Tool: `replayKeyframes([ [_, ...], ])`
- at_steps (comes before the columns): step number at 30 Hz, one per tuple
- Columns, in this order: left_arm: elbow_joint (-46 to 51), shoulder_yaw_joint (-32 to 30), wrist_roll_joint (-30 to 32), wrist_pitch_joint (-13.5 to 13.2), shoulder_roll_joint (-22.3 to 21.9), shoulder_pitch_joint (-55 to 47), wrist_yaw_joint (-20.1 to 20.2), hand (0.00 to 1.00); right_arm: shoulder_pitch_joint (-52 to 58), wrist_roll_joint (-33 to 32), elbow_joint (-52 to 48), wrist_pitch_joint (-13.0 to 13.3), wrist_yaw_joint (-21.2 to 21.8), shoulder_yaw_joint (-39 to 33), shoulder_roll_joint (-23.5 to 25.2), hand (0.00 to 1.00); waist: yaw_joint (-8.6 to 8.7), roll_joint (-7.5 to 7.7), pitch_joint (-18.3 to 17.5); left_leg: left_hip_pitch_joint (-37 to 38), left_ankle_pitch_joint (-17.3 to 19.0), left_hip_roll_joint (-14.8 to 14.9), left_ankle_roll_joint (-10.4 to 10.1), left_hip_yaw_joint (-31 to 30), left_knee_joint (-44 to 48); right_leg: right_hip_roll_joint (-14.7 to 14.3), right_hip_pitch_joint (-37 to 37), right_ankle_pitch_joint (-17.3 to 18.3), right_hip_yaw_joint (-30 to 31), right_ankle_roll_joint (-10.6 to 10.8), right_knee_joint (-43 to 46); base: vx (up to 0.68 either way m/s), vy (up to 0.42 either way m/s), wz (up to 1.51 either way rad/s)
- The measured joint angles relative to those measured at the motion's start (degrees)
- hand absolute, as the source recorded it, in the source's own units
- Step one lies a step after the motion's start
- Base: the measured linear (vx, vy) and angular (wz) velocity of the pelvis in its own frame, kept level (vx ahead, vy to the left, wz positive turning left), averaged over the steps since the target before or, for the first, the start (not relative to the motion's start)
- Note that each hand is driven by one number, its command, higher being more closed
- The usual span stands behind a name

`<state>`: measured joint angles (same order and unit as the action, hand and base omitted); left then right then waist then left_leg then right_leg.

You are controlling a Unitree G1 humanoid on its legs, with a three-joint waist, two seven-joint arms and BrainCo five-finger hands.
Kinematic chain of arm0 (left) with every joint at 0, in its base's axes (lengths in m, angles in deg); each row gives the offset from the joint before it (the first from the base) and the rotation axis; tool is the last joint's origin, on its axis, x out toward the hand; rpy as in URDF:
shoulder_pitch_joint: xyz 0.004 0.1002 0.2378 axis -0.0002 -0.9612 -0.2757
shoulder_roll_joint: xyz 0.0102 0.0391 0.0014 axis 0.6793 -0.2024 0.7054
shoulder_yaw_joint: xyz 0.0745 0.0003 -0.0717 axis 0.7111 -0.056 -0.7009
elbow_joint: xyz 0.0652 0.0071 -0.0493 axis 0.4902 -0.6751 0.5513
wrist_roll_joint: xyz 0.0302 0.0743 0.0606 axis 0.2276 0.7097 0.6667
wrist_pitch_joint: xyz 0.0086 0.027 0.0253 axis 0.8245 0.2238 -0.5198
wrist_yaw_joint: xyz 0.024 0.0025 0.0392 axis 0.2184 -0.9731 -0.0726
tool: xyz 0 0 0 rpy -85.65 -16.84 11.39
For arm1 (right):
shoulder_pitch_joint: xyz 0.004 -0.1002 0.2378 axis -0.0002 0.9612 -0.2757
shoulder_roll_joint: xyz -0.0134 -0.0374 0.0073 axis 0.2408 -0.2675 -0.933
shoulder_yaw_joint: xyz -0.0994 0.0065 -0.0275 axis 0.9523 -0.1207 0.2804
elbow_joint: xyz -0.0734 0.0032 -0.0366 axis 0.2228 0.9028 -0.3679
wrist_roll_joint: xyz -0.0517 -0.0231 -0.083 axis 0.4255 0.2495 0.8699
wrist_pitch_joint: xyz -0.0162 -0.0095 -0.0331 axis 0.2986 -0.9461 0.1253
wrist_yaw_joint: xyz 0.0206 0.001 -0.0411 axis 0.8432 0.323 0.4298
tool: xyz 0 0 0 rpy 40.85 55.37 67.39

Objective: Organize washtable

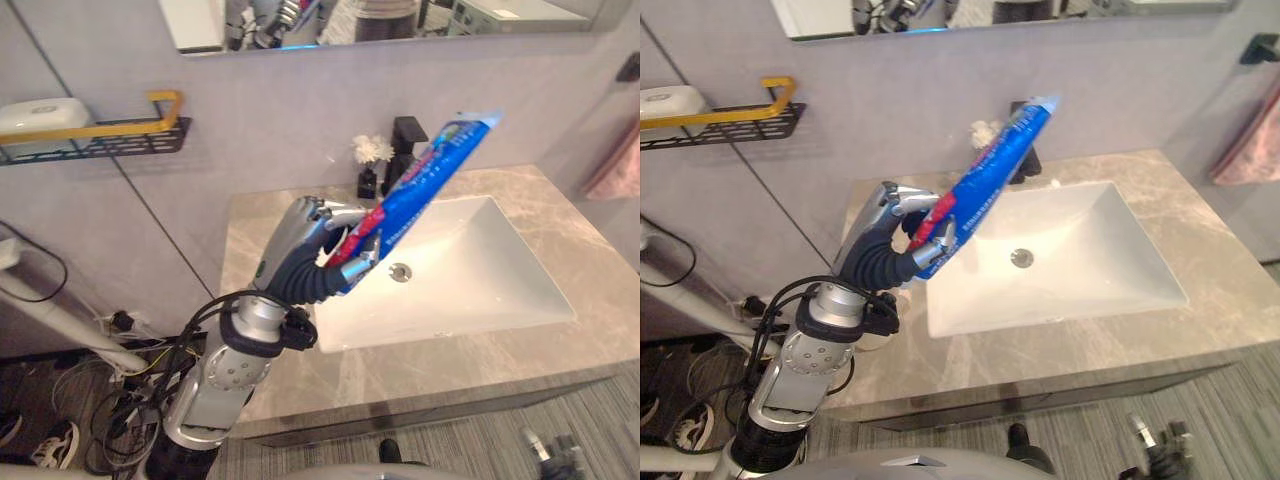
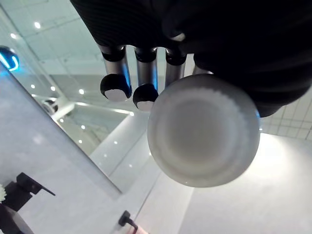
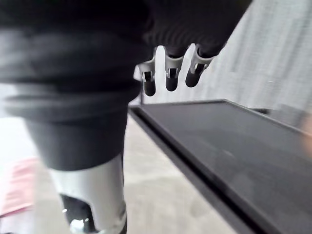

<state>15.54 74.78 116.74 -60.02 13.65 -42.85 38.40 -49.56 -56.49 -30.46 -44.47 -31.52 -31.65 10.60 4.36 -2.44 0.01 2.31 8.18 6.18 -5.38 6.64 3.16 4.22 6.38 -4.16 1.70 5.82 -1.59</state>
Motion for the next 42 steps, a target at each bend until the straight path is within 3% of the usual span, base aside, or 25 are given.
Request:
replayKeyframes([
  [7,5.18,-0.58,0.05,-0.1,-1.76,0.0,-0.01,1.0,-5.8,4.89,-24.52,3.14,-6.56,-9.63,-0.75,0.0,0.12,-0.19,0.06,0.72,0.06,-0.08,0.02,2.24,-0.35,-0.21,0.65,-0.61,1.93,0.09,-0.01,0.01,0.006,-0.16],
  [13,7.26,-0.51,-0.07,-0.74,-1.68,0.05,0.05,1.0,-13.41,8.45,-35.19,6.23,-7.94,-6.01,-2.37,0.0,-0.21,-0.28,0.02,0.35,0.12,-0.11,0.01,2.06,0.06,-0.03,0.08,-1.32,1.75,0.3,-1.27,-0.04,-0.002,0.02],
  [16,7.25,-0.29,-0.14,-1.5,-1.42,0.14,0.44,1.0,-15.93,7.06,-38.35,8.26,-6.55,0.93,-4.54,0.0,-0.24,-0.38,-0.04,0.1,0.1,-0.11,0.0,0.96,0.29,0.13,-0.63,-1.64,0.74,0.25,-1.95,-0.01,-0.008,0.14],
  [19,6.86,0.41,-0.21,-1.77,-0.78,0.48,0.61,1.0,-17.13,-1.33,-40.69,9.51,-1.2,12.77,-8.89,0.0,-0.69,-0.43,-0.07,-0.15,0.05,-0.12,-0.04,-0.47,0.5,0.33,-1.18,-1.77,-0.77,0.08,-1.97,0.01,-0.008,0.2],
  [22,6.38,0.83,-0.23,-1.79,-0.04,0.65,0.63,1.0,-17.1,-7.45,-41.46,9.38,2.21,17.9,-10.04,0.0,-1.31,-0.4,-0.07,-0.25,0.05,-0.2,-0.03,-1.97,0.69,0.56,-2.03,-1.72,-2.17,0.04,-2.05,0.02,-0.002,0.29],
  [29,0.03,3.63,-0.25,-1.55,2.76,2.98,1.65,1.0,-18.44,-23.69,-41.0,4.98,9.14,29.94,-16.09,0.0,-2.0,-0.17,-0.18,-1.01,-0.01,-0.91,0.07,-4.75,1.42,1.55,-3.71,-1.75,-4.84,0.07,-3.02,0.01,0.007,0.21],
  [33,-3.47,5.87,-0.18,-0.99,3.51,4.87,1.69,1.0,-20.76,-31.45,-40.72,4.35,9.93,35.88,-18.65,0.0,-1.96,0.18,-0.26,-1.05,-0.01,-0.91,0.07,-5.54,1.72,1.57,-4.42,-1.76,-5.57,0.06,-3.36,-0.01,-0.006,0.1],
  [42,-7.03,9.17,-0.04,0.75,3.63,7.47,1.29,1.0,-25.62,-36.37,-38.47,4.39,8.69,42.86,-19.72,0.0,-3.22,1.3,-1.09,-1.39,-0.01,-0.9,0.06,-5.8,1.91,1.57,-4.44,-1.79,-5.88,0.05,-3.52,0.0,0.0,0.0],
])
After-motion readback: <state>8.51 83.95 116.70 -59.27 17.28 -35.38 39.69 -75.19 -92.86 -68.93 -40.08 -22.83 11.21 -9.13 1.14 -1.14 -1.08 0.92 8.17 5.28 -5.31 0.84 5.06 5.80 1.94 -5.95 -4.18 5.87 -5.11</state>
